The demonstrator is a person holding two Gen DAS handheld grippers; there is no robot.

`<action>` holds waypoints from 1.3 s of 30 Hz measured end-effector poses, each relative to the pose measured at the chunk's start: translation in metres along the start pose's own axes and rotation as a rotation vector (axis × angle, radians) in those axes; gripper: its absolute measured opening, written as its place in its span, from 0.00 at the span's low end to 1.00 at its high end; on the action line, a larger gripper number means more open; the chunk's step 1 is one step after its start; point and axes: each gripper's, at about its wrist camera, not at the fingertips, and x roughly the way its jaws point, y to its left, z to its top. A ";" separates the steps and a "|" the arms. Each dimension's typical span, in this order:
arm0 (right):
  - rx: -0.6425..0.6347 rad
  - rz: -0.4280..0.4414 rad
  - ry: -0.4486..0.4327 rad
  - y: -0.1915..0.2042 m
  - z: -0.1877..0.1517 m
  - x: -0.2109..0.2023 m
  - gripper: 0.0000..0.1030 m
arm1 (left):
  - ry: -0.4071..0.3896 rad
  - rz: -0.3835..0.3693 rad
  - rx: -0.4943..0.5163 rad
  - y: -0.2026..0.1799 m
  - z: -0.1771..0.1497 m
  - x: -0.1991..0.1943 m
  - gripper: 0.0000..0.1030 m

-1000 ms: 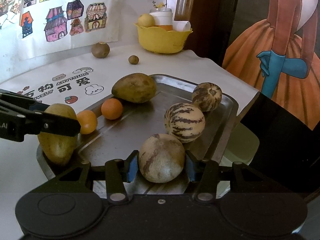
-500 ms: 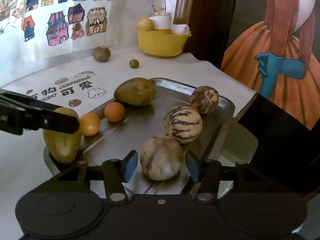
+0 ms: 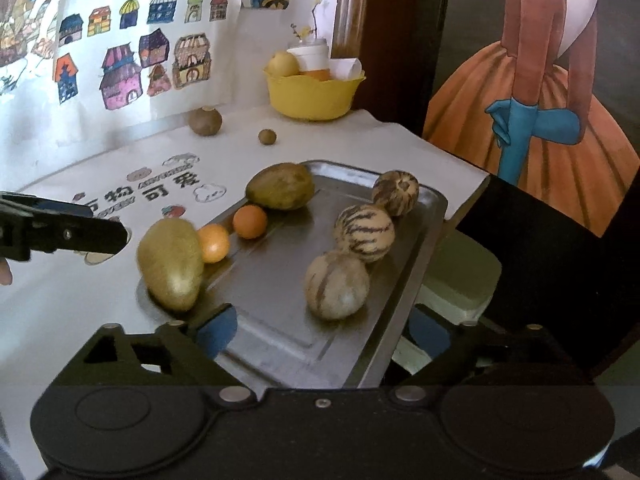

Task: Organize fruits
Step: 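Release the yellow fruit on the tray with the left tool while the right tool releases the tan fruit, then move both open tools toward the kiwi and small brown fruit by the yellow bowl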

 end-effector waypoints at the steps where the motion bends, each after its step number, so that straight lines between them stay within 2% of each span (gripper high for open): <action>1: 0.000 0.000 0.012 0.004 -0.001 -0.004 0.97 | 0.006 0.012 0.006 0.002 -0.003 -0.003 1.00; 9: -0.050 0.044 0.104 0.052 -0.012 -0.024 0.99 | 0.061 0.078 0.025 0.025 -0.027 -0.035 0.99; 15: -0.082 0.120 0.113 0.087 -0.011 -0.034 0.99 | 0.084 0.131 0.036 0.047 -0.036 -0.056 0.99; 22: -0.134 0.188 0.095 0.119 0.005 -0.037 0.99 | 0.097 0.207 0.038 0.081 -0.031 -0.071 1.00; 31: -0.265 0.208 0.068 0.144 0.048 -0.021 0.99 | 0.065 0.314 0.074 0.117 0.007 -0.077 1.00; 39: -0.320 0.196 0.023 0.132 0.127 0.002 0.99 | -0.022 0.382 0.183 0.119 0.069 -0.056 1.00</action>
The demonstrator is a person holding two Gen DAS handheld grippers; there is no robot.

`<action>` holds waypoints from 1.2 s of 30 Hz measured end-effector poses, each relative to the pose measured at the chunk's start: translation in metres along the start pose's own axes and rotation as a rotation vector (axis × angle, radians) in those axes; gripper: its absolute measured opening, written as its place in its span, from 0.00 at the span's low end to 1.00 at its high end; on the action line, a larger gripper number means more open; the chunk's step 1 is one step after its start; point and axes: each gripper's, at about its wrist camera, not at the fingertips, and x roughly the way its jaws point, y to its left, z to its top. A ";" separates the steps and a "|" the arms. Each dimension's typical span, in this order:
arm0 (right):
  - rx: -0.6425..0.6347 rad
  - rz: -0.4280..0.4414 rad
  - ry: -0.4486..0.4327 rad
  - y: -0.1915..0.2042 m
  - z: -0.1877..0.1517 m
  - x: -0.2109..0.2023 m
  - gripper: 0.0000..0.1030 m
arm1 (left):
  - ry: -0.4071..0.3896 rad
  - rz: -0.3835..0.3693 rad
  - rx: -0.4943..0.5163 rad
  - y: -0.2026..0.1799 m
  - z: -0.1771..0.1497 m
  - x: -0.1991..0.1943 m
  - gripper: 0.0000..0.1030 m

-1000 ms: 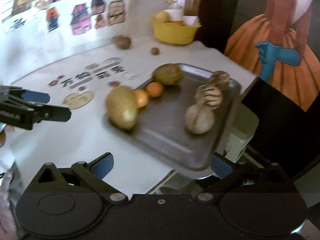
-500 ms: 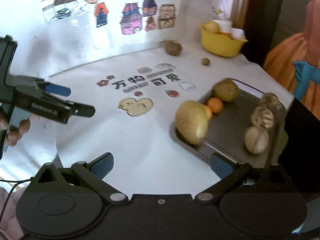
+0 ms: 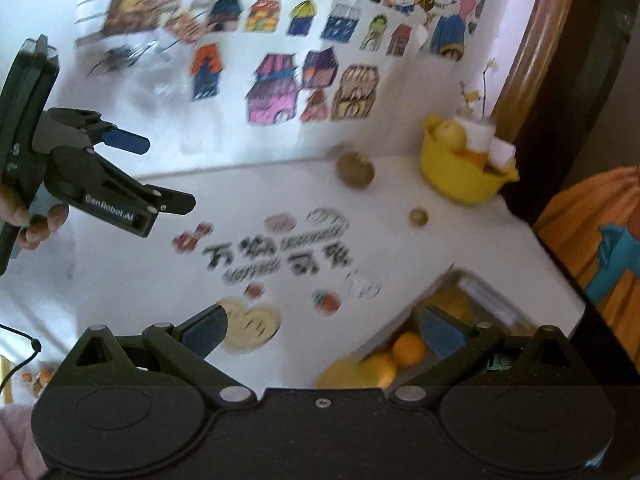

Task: Organize fruits
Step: 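Move both open tools toward the kiwi and small brown fruit by the yellow bowl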

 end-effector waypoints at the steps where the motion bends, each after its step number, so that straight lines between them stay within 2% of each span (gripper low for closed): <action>1: 0.010 0.001 0.006 -0.008 0.009 0.005 0.99 | -0.013 0.005 0.007 0.001 0.006 0.004 1.00; 7: 0.134 0.013 0.057 -0.069 0.049 0.048 0.99 | -0.055 -0.013 0.073 -0.005 0.042 0.044 1.00; 12: 0.282 0.012 0.080 -0.124 0.066 0.101 0.99 | -0.109 -0.031 0.178 -0.017 0.060 0.087 1.00; 15: 0.405 0.032 0.087 -0.154 0.071 0.136 0.99 | -0.157 -0.099 0.170 -0.019 0.064 0.116 1.00; 17: 0.479 0.041 0.092 -0.169 0.072 0.159 0.99 | -0.153 -0.120 0.134 -0.020 0.069 0.140 1.00; 20: 0.567 0.062 0.094 -0.181 0.073 0.188 0.98 | -0.146 -0.112 0.101 -0.022 0.073 0.171 1.00; 25: 0.641 0.098 0.094 -0.188 0.075 0.229 0.91 | -0.129 -0.066 0.179 -0.032 0.077 0.210 0.99; 29: 0.669 0.122 0.097 -0.187 0.076 0.252 0.86 | -0.109 -0.052 0.216 -0.035 0.079 0.232 0.99; 36: 0.671 0.096 0.111 -0.183 0.075 0.270 0.68 | -0.087 -0.062 0.180 -0.035 0.078 0.251 0.93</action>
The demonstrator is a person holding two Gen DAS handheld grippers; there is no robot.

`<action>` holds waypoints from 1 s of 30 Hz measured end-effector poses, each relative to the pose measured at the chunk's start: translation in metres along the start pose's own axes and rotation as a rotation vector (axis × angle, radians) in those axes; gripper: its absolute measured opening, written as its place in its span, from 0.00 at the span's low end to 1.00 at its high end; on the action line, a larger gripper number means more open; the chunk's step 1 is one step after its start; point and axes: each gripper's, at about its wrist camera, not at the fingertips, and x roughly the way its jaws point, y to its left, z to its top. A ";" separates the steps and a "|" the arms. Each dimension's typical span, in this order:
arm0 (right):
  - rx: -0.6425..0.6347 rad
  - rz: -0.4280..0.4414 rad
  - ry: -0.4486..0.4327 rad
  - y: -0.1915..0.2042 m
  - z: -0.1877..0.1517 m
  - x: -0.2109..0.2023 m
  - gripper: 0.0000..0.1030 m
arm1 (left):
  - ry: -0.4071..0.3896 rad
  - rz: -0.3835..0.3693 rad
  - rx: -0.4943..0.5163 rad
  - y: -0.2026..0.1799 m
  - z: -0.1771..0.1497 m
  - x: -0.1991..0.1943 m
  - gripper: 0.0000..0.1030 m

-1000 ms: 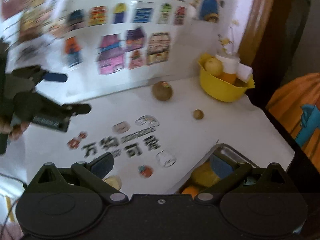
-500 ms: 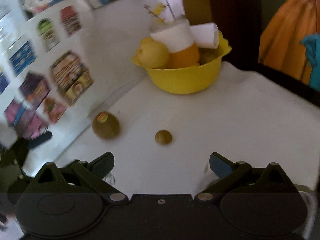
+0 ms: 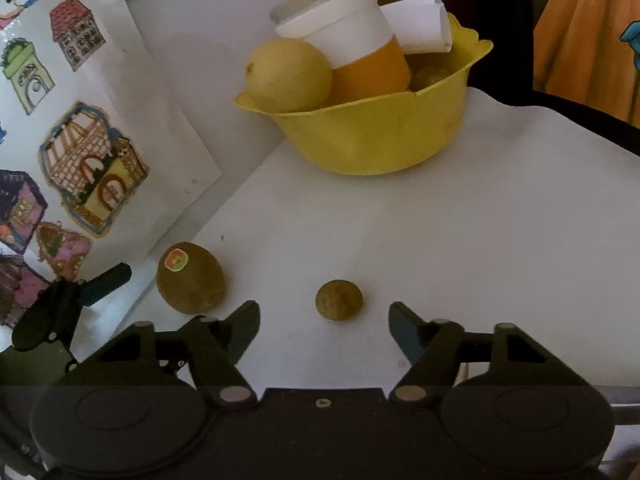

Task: Organize fruits
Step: 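Move both open tools toward the kiwi and small brown fruit by the yellow bowl, then grasp the kiwi with the left tool while the right tool grasps the small brown fruit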

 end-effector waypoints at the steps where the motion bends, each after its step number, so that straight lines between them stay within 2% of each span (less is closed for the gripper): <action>1: 0.002 -0.006 0.001 0.000 0.000 0.002 0.66 | 0.002 -0.003 0.003 -0.001 0.000 0.003 0.92; 7: 0.010 -0.016 0.006 -0.003 0.001 0.013 0.59 | 0.006 0.008 0.020 -0.006 0.002 0.011 0.87; 13: 0.003 -0.012 0.007 0.000 0.001 0.021 0.54 | 0.016 0.055 0.026 -0.004 0.004 0.021 0.83; 21: -0.020 -0.062 -0.015 0.004 -0.002 0.024 0.44 | -0.003 0.023 -0.002 0.002 0.007 0.026 0.80; 26: -0.037 -0.081 -0.029 0.007 -0.003 0.026 0.39 | 0.014 -0.007 -0.053 0.006 0.010 0.032 0.71; 30: -0.060 -0.097 -0.034 0.010 -0.003 0.027 0.32 | 0.011 -0.011 -0.046 0.005 0.010 0.031 0.68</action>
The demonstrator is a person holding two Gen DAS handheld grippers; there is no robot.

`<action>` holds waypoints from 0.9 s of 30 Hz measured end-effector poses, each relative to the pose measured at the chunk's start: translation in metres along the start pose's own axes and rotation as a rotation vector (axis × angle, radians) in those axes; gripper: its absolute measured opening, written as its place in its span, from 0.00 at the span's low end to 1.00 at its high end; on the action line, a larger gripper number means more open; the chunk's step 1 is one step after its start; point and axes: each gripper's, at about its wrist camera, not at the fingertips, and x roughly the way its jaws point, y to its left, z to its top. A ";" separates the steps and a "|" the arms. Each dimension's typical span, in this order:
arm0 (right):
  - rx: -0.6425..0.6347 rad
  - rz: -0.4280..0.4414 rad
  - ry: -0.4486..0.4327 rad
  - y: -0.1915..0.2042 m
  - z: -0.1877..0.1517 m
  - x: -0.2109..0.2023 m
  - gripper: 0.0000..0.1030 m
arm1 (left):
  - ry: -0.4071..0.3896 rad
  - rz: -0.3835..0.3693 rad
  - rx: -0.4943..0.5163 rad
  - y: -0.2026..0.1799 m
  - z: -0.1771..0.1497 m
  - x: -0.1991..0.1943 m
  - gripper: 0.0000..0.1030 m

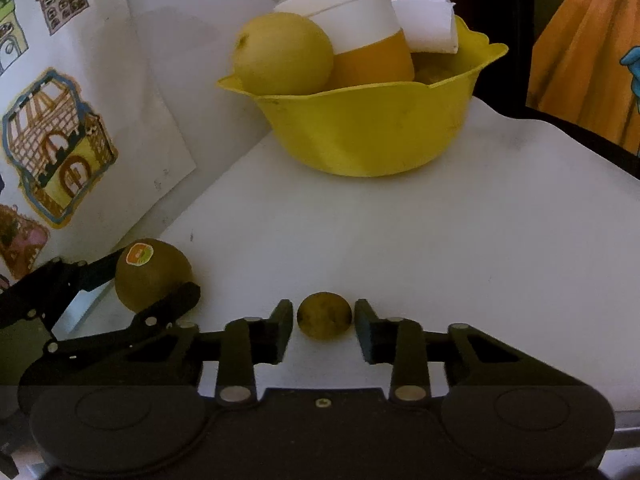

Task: Organize fruits
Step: 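Grasp the kiwi with the left tool while the right tool grasps the small brown fruit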

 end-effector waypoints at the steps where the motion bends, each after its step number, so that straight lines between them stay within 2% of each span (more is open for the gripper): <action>1: 0.001 -0.003 -0.002 0.000 0.000 0.000 0.31 | -0.001 0.000 -0.002 0.000 0.000 0.000 0.67; 12: 0.030 0.029 -0.020 -0.009 -0.006 -0.003 0.31 | 0.001 0.009 -0.022 -0.003 -0.009 -0.017 0.65; 19: 0.049 0.047 -0.026 -0.015 -0.016 -0.019 0.31 | 0.027 -0.041 -0.046 -0.010 -0.015 -0.037 0.65; 27: 0.056 0.056 -0.045 -0.026 -0.032 -0.060 0.31 | 0.057 -0.116 -0.082 -0.025 -0.024 -0.065 0.65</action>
